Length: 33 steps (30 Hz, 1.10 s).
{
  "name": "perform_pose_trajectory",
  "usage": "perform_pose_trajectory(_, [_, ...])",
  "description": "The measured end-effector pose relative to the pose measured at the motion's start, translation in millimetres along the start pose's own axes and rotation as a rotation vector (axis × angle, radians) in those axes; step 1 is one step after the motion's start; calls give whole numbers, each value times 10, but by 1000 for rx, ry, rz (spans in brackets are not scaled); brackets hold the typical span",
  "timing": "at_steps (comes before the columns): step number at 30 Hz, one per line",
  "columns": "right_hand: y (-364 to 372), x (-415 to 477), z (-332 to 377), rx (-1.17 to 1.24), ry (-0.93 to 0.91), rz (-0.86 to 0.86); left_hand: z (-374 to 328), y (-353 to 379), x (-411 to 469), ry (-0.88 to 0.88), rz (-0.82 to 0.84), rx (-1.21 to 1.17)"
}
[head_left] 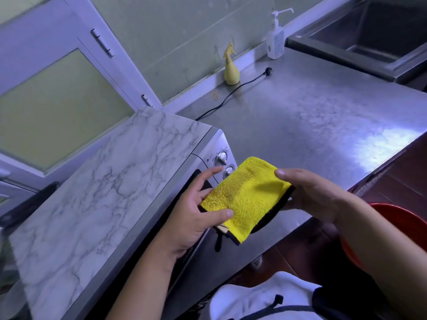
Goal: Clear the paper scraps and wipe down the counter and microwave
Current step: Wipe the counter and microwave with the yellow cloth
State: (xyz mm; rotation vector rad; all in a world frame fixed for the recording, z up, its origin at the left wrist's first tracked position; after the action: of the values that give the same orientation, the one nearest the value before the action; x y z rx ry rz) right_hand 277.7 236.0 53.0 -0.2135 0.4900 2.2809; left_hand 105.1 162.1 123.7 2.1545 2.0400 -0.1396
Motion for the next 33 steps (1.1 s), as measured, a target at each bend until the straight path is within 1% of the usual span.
perform_pose_trajectory(2, [34, -8, 52, -87, -25, 73, -84, -63, -53, -9, 46, 7])
perform_pose_trajectory(4, [77, 7, 135, -93, -106, 75, -108, -120, -81, -4, 16, -63])
perform_pose_trajectory(6, [116, 23, 244, -93, -210, 37, -86, -191, -90, 29, -95, -187])
perform_pose_trajectory(9, [153, 33, 360, -72, -301, -18, -19, -340, -131, 105, -333, -308])
perform_pose_trajectory(10, [168, 29, 380, -76, -320, -21, -9, -353, -152, 120, -369, -325])
perform_pose_trajectory(12, [190, 22, 412, -105, -354, -14, -29, -323, -195, 131, -355, -305])
perform_pose_trajectory(14, [183, 5, 432, -85, -367, -1, -49, -260, -238, 108, -282, -178])
perform_pose_trajectory(15, [160, -4, 432, -49, -358, 5, -56, -245, -258, 96, -269, -45])
perform_pose_trajectory(17, [119, -34, 414, 54, -327, 38, -80, -223, -294, 91, -285, 294])
perform_pose_trajectory(18, [108, -55, 406, 98, -319, 62, -100, -189, -300, 110, -289, 424])
perform_pose_trajectory(19, [105, -78, 402, 134, -317, 84, -125, -142, -298, 135, -285, 496])
perform_pose_trajectory(22, [111, -117, 395, 243, -332, 112, -180, 9, -273, 203, -257, 586])
perform_pose_trajectory(24, [112, -116, 405, 304, -350, 113, -241, 96, -258, 214, -278, 660])
perform_pose_trajectory(26, [107, -88, 415, 321, -360, 112, -316, 160, -255, 222, -318, 801])
perform_pose_trajectory(28, [61, -24, 389, 334, -339, 81, -345, 195, -237, 215, -300, 844])
perform_pose_trajectory(30, [-7, 55, 351, 354, -305, -4, -311, 202, -227, 177, -268, 736])
perform_pose_trajectory(31, [-49, 95, 314, 362, -280, -77, -322, 199, -229, 180, -283, 700])
perform_pose_trajectory(33, [-125, 161, 155, 340, -173, -293, -374, 185, -241, 223, -365, 719])
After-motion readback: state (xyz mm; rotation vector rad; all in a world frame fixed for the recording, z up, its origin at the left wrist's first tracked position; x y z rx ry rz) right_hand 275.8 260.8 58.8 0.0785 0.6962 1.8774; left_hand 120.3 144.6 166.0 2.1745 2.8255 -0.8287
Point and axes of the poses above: each hand's wrist, its own x-axis towards the middle knuckle, its own y-axis out of the palm, z = x × y, the point moved 9 cm from there along x, towards the middle knuckle, and after that the axes turned 10 degrees about -x, right-handed, at the moved point
